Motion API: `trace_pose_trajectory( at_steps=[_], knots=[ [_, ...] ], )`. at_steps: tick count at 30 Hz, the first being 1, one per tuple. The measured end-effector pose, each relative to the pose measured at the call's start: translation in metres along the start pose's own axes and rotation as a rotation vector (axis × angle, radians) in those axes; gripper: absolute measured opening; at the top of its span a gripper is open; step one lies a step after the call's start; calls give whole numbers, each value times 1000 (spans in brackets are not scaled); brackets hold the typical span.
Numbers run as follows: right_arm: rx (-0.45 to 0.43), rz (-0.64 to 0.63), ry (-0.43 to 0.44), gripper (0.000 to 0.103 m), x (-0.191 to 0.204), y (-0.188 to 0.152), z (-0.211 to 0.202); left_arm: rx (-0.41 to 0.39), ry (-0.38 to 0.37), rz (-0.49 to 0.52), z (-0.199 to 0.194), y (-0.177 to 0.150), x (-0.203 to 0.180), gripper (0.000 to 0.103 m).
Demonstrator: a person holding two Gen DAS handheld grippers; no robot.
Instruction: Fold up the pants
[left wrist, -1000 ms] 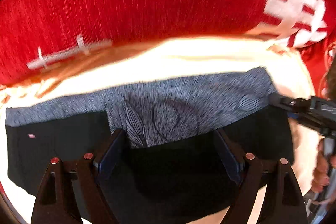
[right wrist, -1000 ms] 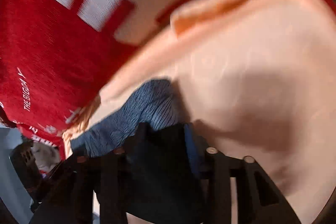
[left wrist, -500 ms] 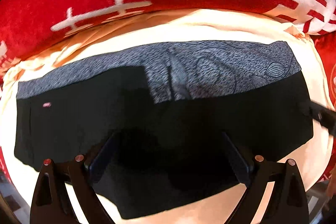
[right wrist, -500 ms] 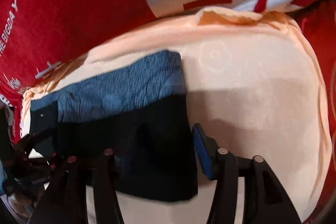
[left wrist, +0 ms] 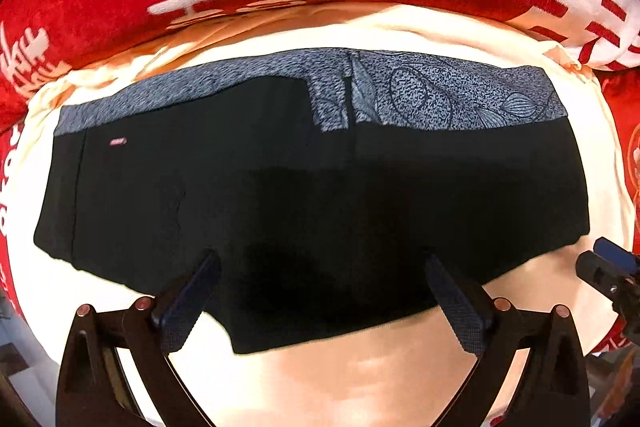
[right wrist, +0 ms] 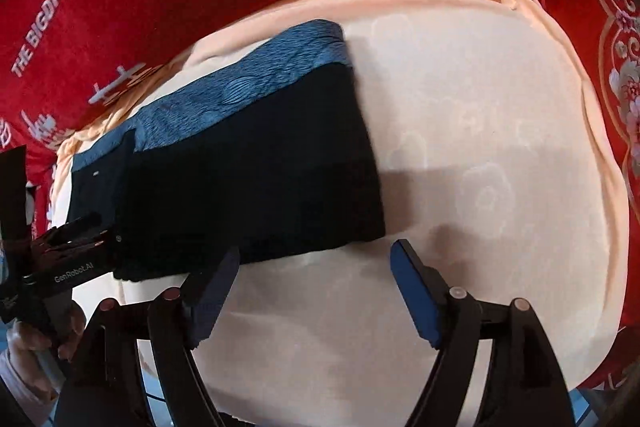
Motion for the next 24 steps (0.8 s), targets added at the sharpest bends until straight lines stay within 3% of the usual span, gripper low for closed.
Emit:
trace_pose_trajectory(
  at_steps=[3,8,15,24],
  knots=[
    [-3,-16,-19,82,12,-5,3,-6,-8,-10,-5,-16,2,102],
    [-40,-49,-50,102,32,-19,1,6,-30,-37,-10,-32,22,102],
    [47,-61,-62,102,70,-55,14,17,-24,-65,-22,-72,67,102],
    [153,-184,-126,102,141,-102,31,38,-96,-217,-17,-140,120,102]
  ],
)
Point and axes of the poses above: each gripper's, at about its wrist camera, not at the fingertips, and z roughly the way its jaws point, x to its left, y to its top, the point moved 3 cm from there along z, roughly the way its jaws point, and after that the axes turned 15 degrees about z, right-handed, at the moved point
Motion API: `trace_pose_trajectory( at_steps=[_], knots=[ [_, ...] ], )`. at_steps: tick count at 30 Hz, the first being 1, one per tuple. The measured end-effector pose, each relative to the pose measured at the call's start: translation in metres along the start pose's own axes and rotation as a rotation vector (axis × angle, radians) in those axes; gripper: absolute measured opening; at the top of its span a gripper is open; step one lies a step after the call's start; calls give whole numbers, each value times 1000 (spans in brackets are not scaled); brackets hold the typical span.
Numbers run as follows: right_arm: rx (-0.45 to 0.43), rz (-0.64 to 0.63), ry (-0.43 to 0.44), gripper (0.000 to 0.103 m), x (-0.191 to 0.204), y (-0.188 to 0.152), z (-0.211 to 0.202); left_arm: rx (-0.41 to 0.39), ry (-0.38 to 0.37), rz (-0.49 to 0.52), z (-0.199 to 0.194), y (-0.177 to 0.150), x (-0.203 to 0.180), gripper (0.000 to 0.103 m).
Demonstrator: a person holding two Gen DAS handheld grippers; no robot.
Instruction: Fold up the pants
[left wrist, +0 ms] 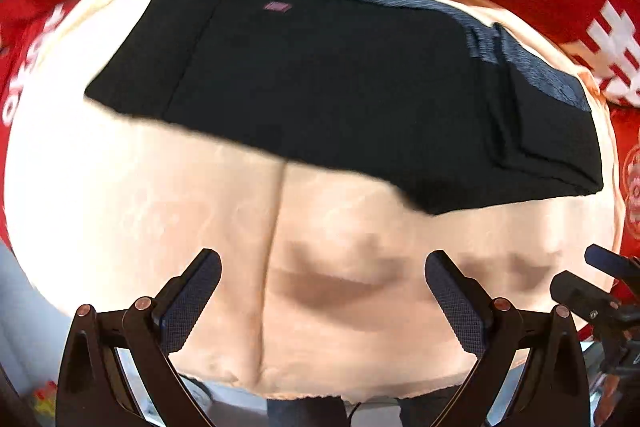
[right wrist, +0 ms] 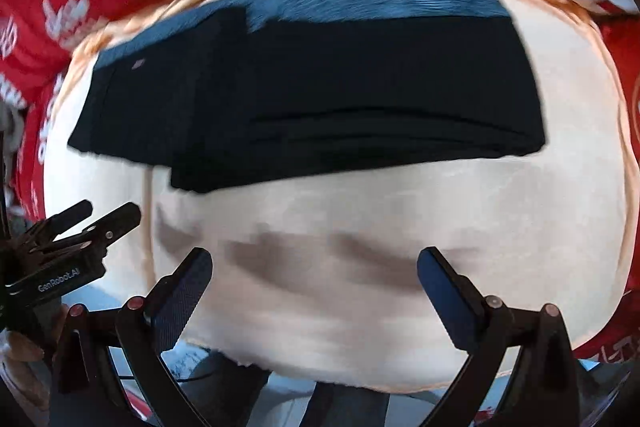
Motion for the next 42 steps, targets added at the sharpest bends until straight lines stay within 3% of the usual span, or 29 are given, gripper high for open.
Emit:
trace_pose_trajectory(
  at_steps=[9,17,27,32,36,42],
  knots=[
    [33,-133,-53,102,65,-10,7,2,-45,-149,2,-40,50,102],
    [40,-224,-81,102,103,-8,11,-24,-36,-216,-3,-50,82,102],
    [60,-221,-91,102,110,-1,23,-33,-44,-214,4,-30,101,102],
    [58,-174,-48,102,110,1,22,-43,8,-198,0,-22,113,102],
    [53,-167,-40,102,108,-2,23,-48,-21,-218,-3,-18,123,102],
    [52,-134,-24,102,103,-1,20,-37,0,-231,-3,-22,132,102]
  ],
)
Point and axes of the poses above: each gripper's, at about its wrist camera, not at the fingertips, and z roughly the way its jaws point, x to its left, y to its top, the point moved 3 cm from there along z, roughly the way its jaws point, and after that the axes turned 15 degrees about z, right-handed, at the moved point
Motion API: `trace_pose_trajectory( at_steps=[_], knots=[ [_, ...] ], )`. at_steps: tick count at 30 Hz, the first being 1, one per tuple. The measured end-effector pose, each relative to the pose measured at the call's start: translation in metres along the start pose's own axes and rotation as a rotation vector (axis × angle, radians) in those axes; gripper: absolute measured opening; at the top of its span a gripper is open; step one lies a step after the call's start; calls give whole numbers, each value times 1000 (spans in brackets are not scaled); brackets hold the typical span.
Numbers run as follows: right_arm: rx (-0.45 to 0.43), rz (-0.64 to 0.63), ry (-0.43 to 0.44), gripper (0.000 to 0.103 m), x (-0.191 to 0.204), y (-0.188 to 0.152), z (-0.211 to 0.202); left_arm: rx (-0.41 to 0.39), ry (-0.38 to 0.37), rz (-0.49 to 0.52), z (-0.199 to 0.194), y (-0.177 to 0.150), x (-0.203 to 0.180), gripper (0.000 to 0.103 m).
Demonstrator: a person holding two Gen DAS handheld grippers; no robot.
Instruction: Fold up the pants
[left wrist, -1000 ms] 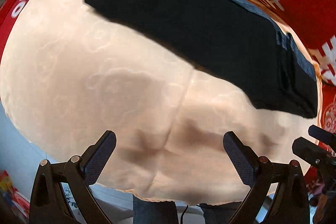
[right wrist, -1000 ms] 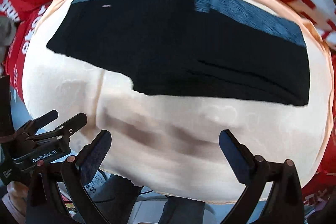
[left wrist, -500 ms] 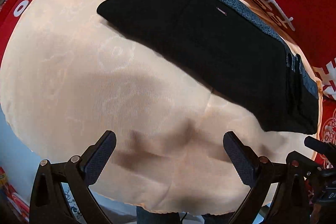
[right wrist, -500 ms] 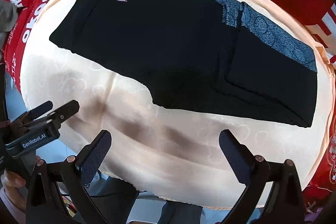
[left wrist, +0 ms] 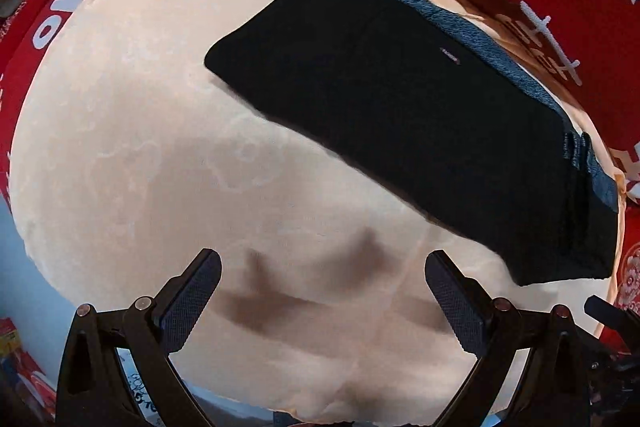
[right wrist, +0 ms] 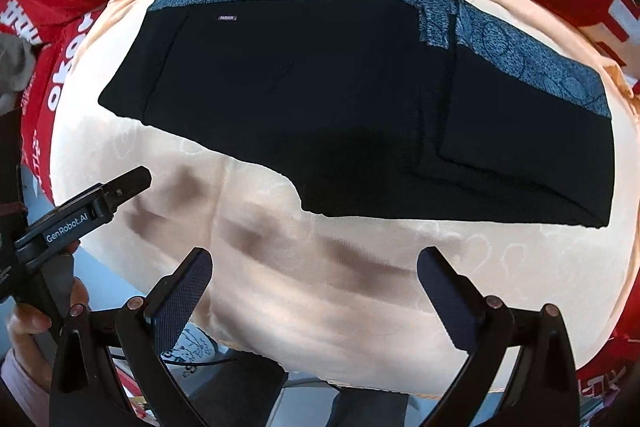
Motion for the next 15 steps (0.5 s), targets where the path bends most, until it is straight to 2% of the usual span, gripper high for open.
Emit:
trace_pose_trajectory(
  at_steps=[5,8,9,12,15],
  knots=[
    [9,3,3,102,0,-1,4,2,-38,-45,-1,-5,18,102],
    [14,2,13,102,2,-2,7,-30,-1,-76,-8,1,36,102],
    [-16,-41,46,102,3,-1,7,-42,1,-86,-10,4,40,102],
    [-15,-43,56,102,5,-3,8,-78,-39,-127,-14,17,53,102],
    [-10,-41,63,102,5,-4,11,-110,-127,-160,-11,27,56,102]
  ],
)
Point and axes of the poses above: each gripper's, at about its wrist camera, not at the fingertips, and z roughly the way its jaws point, x to its left, y to its top, the point moved 3 cm from there along z, roughly the way its jaws point, and after that the axes turned 15 degrees about z, right-handed, at the moved point
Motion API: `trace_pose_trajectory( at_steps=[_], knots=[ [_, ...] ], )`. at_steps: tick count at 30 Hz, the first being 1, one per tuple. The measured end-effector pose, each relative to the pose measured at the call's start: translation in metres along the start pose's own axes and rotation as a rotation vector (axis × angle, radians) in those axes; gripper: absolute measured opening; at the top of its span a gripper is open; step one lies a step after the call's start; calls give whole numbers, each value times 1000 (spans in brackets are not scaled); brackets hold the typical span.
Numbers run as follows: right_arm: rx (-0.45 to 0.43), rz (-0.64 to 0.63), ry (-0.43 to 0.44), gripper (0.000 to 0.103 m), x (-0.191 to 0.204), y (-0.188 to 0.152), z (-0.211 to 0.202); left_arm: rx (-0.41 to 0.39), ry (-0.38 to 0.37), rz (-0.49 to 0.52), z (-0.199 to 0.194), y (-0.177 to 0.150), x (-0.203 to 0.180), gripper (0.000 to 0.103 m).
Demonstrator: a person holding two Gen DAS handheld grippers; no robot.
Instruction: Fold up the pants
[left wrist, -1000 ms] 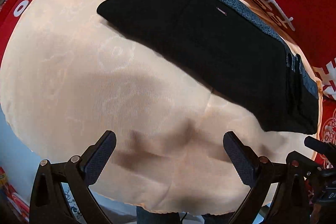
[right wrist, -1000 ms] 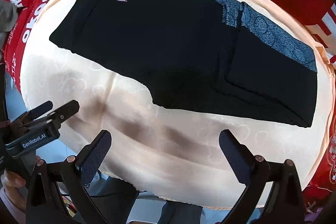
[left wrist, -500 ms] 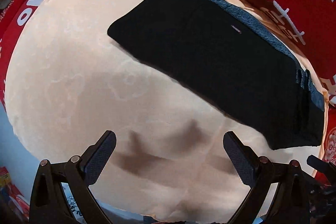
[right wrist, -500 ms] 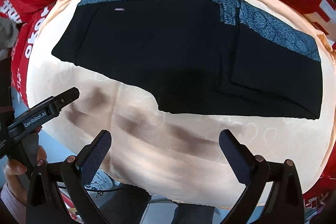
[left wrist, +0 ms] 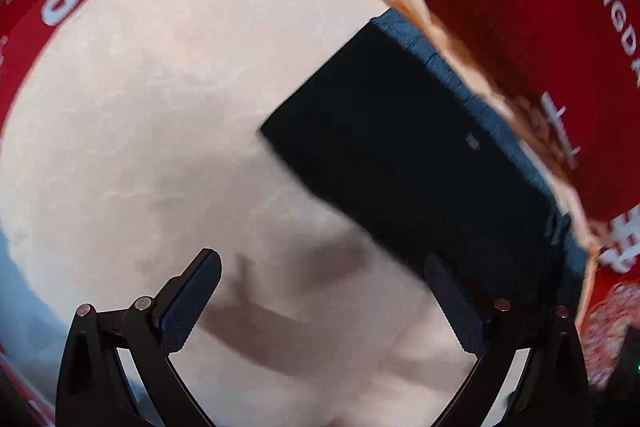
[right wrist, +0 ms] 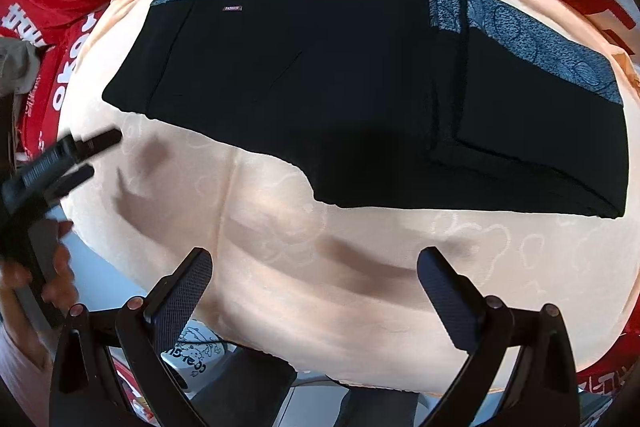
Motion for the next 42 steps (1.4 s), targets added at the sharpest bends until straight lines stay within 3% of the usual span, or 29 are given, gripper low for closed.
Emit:
trace_pose_trajectory(
  at_steps=[5,10,16,21,24,26,29,32,33,35,37,39,42],
  knots=[
    [12,-3,40,102,3,-3,4,-91,-218,-89,7,12,-4,102],
    [4,-34,108,101,8,-6,5,-117,-350,-135,29,26,-14,102],
    [24,-36,156,90,11,-8,15,-136,-455,-202,47,25,-4,102],
    [35,-33,188,90,13,-9,20,-160,-502,-220,48,34,-8,102],
    [29,-35,191,90,15,-10,17,-238,-594,-198,31,42,-13,102],
    [25,-35,202,90,16,-12,15,-253,-611,-171,31,49,-17,102],
    [20,-39,201,90,15,-12,14,-166,-505,-197,57,57,-14,102],
    [7,-37,193,90,15,-11,12,-157,-437,-203,57,62,-19,98],
    [-1,-37,192,90,14,-9,9,-142,-369,-184,57,63,-25,92],
    [-32,-39,196,90,13,2,-1,-123,-234,-127,54,63,-33,64],
    [-64,-38,199,90,12,14,-12,-116,-87,-9,49,65,-48,41],
    [-112,-29,208,90,12,31,-29,-134,-3,101,45,65,-64,40],
    [-142,4,250,90,12,57,-50,-201,218,387,36,57,-108,37]
  ],
)
Point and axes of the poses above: each gripper's, at about its wrist camera, not at the fingertips, and z roughly the way its jaws point, x to its left, y to its top, the point moved 3 cm from there along z, roughly the way its jaws point, and after that the axes turned 15 degrees about z, right-handed, at the moved point
